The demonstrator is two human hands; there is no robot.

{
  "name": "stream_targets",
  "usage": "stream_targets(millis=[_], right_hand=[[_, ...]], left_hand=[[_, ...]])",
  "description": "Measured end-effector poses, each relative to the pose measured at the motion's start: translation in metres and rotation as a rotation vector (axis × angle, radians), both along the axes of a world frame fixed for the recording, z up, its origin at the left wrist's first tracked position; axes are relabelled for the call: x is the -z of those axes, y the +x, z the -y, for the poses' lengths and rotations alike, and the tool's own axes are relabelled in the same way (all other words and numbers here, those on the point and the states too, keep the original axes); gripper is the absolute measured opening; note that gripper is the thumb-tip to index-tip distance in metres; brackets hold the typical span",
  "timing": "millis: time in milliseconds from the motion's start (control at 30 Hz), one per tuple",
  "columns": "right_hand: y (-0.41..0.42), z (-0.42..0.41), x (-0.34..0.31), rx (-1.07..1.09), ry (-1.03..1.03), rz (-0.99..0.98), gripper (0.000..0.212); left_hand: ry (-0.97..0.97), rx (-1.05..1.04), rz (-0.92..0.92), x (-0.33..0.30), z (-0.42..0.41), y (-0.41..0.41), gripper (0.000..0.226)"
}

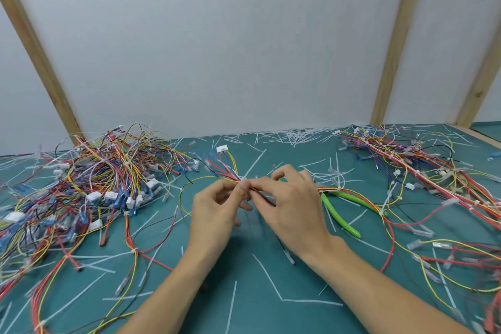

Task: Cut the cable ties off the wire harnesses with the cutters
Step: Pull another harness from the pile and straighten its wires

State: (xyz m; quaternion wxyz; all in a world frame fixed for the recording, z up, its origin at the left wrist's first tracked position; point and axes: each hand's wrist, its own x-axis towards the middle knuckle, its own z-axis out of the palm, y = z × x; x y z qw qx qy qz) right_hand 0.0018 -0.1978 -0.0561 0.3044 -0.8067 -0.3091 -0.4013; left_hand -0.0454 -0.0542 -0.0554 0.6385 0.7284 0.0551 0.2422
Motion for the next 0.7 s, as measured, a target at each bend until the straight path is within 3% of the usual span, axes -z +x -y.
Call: stream_targets(millis=[233,333,533,700], right_hand=[[0.003,0.007,0.0,-0.151,-0.201,-0.41,0.054],[0.001,0.01,-0.003,-0.198,-0.247,-0.485,0.07],[0.001,0.009,-0.004,-0.318,-0.203,-0.506,0.073],[0.003,0.011,-0.001,-0.286,0.107,-0.484,0.064]], left_hand=[[-0.025,0.014,-0.023,0.002,-0.005,0.004,0.013],[-0.01,-0.003,0.0,0.004,-0.007,0.003,0.012],[-0.026,-0.037,-0.007,0.009,-0.011,0.007,0.002],[-0.1,-0.041,-0.059,0.009,-0.013,0.01,0.007]])
